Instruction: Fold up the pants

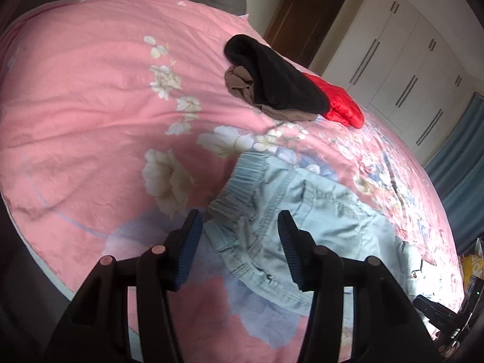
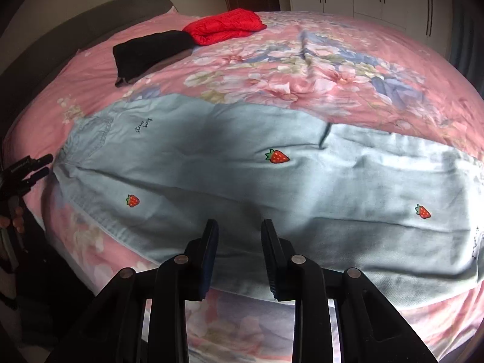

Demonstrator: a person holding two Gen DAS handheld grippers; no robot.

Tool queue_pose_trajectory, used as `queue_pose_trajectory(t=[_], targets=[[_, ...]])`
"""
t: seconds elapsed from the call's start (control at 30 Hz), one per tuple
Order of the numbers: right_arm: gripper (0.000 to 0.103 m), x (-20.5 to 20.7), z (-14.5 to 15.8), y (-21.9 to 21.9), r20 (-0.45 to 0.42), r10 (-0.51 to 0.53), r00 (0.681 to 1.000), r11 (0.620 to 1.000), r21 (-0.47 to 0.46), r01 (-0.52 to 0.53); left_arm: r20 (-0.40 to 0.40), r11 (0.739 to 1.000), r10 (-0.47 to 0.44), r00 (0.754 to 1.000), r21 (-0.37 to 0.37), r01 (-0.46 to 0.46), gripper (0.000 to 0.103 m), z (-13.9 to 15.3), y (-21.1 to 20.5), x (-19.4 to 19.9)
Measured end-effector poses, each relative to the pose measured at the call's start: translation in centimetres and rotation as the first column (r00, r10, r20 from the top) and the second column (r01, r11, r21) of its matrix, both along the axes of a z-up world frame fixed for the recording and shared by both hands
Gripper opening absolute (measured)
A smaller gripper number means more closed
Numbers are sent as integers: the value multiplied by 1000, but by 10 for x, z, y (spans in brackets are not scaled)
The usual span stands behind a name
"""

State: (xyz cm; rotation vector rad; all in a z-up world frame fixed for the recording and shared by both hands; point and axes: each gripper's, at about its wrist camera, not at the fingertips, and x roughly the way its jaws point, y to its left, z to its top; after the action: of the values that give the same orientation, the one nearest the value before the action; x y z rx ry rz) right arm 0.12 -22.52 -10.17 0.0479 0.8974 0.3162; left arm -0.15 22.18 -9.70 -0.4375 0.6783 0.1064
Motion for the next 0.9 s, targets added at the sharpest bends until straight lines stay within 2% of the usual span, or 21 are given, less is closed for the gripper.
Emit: queue_pose_trajectory(t=[0.1, 0.17, 0.23, 0.3, 0.33, 0.37, 0.5, 0.63, 0.73, 0.87, 0.9], targets=[[29, 11, -3, 13, -3, 26, 1000, 999, 19, -26, 24, 992, -123, 992, 35, 122, 52, 8, -35, 15], [29, 20, -14, 29, -41, 68, 997, 998, 17, -67, 2, 977, -199, 980, 84, 198, 52, 2, -59, 29], [35, 23, -27, 47, -67, 107, 992, 992, -56, -111, -88, 961, -242, 966, 118, 251, 52, -18, -74, 42], [35, 21, -20, 58, -64, 140, 988, 981, -129, -147, -213, 952, -242, 946, 134, 274, 52, -48, -77, 51], [35, 23, -16, 59, -82, 160, 984, 979, -118, -169, -218, 951, -235, 947, 150, 271, 52, -55, -76, 50], [35, 26, -11, 59, -92, 171, 981, 980, -84, -179, -190, 950, -243, 951, 150, 272, 52, -55, -73, 45], [35, 52, 12, 60, -69, 178, 982, 983, 55, -174, -164, 956, -255, 953, 108, 274, 53, -55, -61, 37], [35, 97, 24, 92, -28, 224, 974, 954, 210, -213, -170, 953, -262, 950, 108, 282, 53, -54, -61, 36], [35, 141, 13, 125, -74, 231, 970, 936, 288, -201, -171, 952, -263, 949, 116, 285, 54, -55, -65, 41], [35, 188, -27, 154, -209, 174, 962, 961, 249, -119, -169, 953, -264, 950, 105, 283, 54, -57, -63, 44], [34, 191, -27, 152, -185, 161, 969, 958, 267, -108, -172, 952, -264, 949, 111, 285, 54, -56, -64, 44]])
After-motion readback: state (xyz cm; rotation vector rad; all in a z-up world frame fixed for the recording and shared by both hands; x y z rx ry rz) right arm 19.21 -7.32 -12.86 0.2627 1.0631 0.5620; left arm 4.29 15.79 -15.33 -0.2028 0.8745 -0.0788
